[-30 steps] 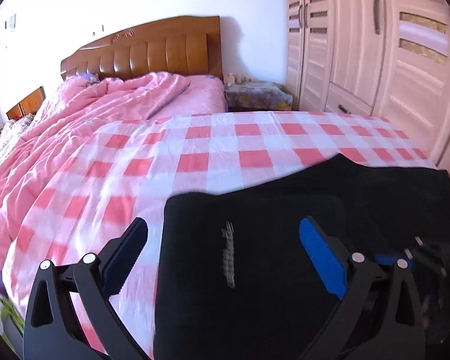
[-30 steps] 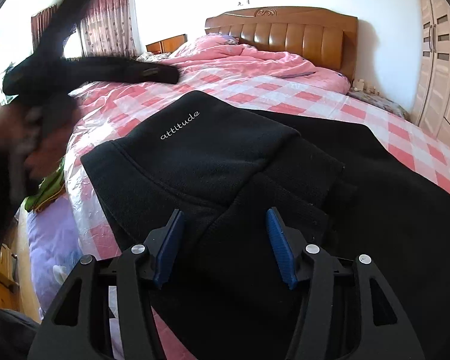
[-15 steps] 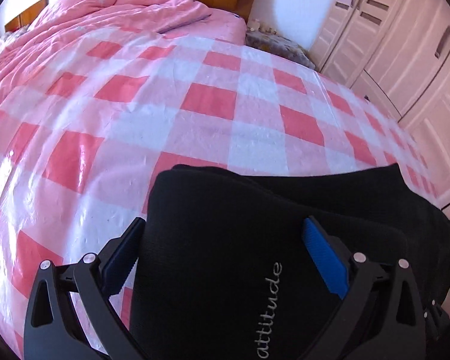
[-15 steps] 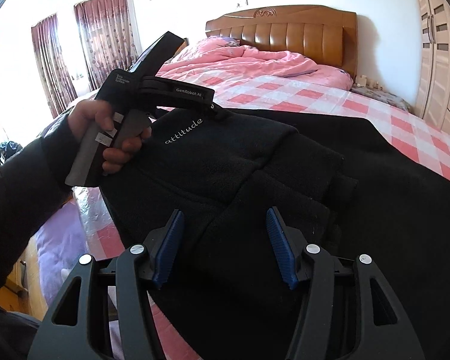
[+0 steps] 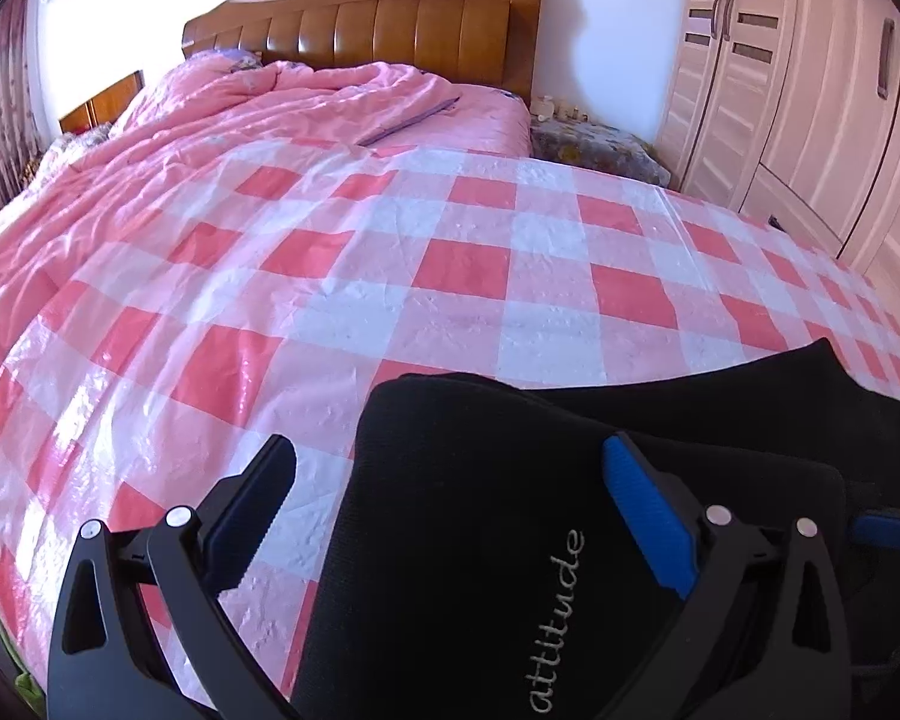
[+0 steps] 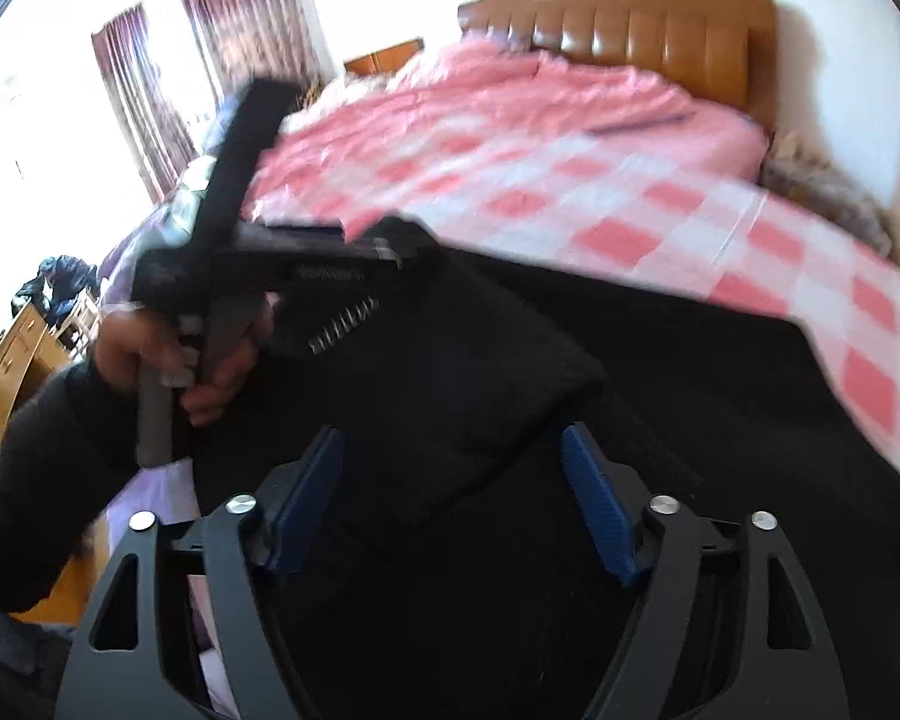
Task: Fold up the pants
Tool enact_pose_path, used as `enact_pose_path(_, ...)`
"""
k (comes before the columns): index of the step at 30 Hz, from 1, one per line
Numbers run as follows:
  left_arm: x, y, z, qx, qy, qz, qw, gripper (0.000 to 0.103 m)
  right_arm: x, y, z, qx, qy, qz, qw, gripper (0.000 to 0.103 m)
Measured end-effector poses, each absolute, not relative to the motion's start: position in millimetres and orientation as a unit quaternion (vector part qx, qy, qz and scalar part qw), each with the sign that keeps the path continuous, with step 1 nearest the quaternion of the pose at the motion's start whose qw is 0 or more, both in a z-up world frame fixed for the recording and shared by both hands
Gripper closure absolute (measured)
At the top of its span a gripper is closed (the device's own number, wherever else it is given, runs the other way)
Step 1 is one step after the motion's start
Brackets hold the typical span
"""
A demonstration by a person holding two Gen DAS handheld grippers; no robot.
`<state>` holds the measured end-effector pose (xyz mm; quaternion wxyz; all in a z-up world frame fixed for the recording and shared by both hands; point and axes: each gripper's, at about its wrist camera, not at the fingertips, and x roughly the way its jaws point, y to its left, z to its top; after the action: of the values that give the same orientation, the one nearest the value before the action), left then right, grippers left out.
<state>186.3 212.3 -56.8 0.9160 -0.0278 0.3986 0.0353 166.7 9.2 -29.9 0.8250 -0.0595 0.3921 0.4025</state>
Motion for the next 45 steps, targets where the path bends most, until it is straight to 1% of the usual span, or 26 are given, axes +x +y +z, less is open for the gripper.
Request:
enact_pose_path(6, 188, 210, -57, -0.020, 0.397, 0.038, 0.917, 0.001, 164, -4, -38, -0.018, 0.390, 0.409, 0.825, 0.028)
enact_pose_path(15, 180, 201, -49, 0.008, 0.378, 0.044, 0.925, 0.002, 160, -6, -40, -0.021, 0.387, 0.398, 0.832, 0.027)
enact_pose_path(19, 170, 188, -19, -0.026, 0.358, -0.079, 0.930, 0.002, 157, -2, -41, -0.036, 0.382, 0.393, 0.836, 0.026)
enact_pose_path(21, 180, 179, -14, -0.012, 0.364, -0.104, 0.925, 0.002, 157, -3, -41, -0.033, 0.382, 0.395, 0.834, 0.025)
enact_pose_path(23, 196, 172, -26, 0.018, 0.392, -0.111, 0.913, 0.002, 158, -5, -41, -0.027, 0.383, 0.398, 0.833, 0.025)
enact_pose_path(26, 218, 173, -62, 0.043, 0.437, -0.111, 0.892, 0.001, 159, -7, -41, -0.018, 0.383, 0.403, 0.831, 0.025)
enact_pose_path(29, 223, 179, -64, 0.026, 0.436, -0.107, 0.893, 0.001, 158, -8, -41, -0.017, 0.383, 0.403, 0.831, 0.025)
enact_pose_path(31, 221, 174, -66, 0.045, 0.436, -0.096, 0.894, 0.001, 159, -8, -41, -0.010, 0.385, 0.406, 0.829, 0.025)
enact_pose_path(34, 209, 165, -55, 0.075, 0.411, -0.067, 0.906, 0.002, 157, -13, -38, 0.001, 0.388, 0.396, 0.832, 0.025)
enact_pose_path(36, 190, 152, -35, 0.100, 0.378, -0.050, 0.919, 0.002, 147, -29, -28, 0.017, 0.391, 0.356, 0.849, 0.023)
enact_pose_path(37, 184, 146, -25, 0.103, 0.364, -0.054, 0.924, 0.002, 139, -39, -23, 0.023, 0.379, 0.349, 0.857, 0.022)
enact_pose_path(39, 165, 134, -11, 0.093, 0.345, -0.058, 0.932, 0.002, 118, -70, -15, 0.035, 0.361, 0.323, 0.874, 0.016)
enact_pose_path(40, 154, 125, -7, 0.085, 0.343, -0.068, 0.933, 0.002, 109, -87, -14, 0.041, 0.360, 0.303, 0.881, 0.016)
enact_pose_path(42, 139, 109, -13, 0.085, 0.348, -0.079, 0.930, 0.002, 89, -122, -14, 0.059, 0.360, 0.270, 0.891, 0.016)
enact_pose_path(45, 115, 79, -41, 0.101, 0.368, -0.099, 0.919, 0.002, 47, -178, -12, 0.099, 0.350, 0.217, 0.906, 0.016)
